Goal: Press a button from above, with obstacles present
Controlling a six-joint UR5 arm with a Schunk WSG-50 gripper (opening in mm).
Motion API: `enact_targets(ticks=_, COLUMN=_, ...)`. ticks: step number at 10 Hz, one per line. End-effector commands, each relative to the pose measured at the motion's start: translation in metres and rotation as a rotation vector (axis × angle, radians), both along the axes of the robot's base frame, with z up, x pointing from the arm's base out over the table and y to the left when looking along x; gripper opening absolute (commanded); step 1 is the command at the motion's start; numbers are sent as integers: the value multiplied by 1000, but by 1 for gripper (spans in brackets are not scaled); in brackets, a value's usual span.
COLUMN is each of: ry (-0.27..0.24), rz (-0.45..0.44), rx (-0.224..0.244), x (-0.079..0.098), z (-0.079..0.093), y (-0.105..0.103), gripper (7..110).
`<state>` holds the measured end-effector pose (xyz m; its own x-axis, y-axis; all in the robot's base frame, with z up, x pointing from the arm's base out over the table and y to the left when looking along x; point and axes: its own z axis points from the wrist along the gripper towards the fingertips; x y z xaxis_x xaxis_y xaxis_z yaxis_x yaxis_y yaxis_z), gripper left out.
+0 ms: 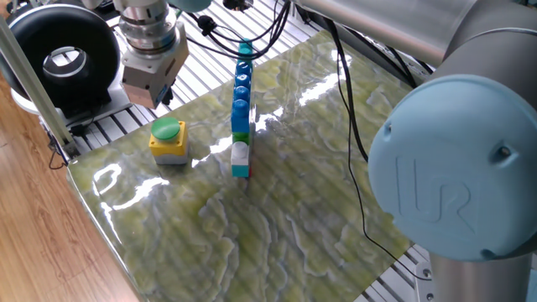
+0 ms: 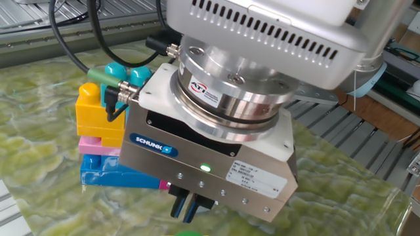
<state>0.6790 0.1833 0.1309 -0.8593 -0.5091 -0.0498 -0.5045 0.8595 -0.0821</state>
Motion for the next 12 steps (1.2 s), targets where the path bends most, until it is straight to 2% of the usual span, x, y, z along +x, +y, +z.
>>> enact_targets(ticks=1, ry=-5, rz=-24, rx=9, x=1, z=1, y=1, gripper=7)
enact_targets(ticks=4, ry=-28, rz=-51, rx=15, x=7, z=2, y=1, gripper=7)
enact_targets(ticks=8, ry=-32, rz=-71, rx=17, x=8, z=2, y=2, gripper=7)
enact_targets(ticks=10, ry=1, rz=-72, rx=1, x=-1, z=1, y=-2, gripper=7)
enact_targets(ticks=12, ry=31, rz=-66, rx=10, x=-7, z=3, y=0, gripper=7)
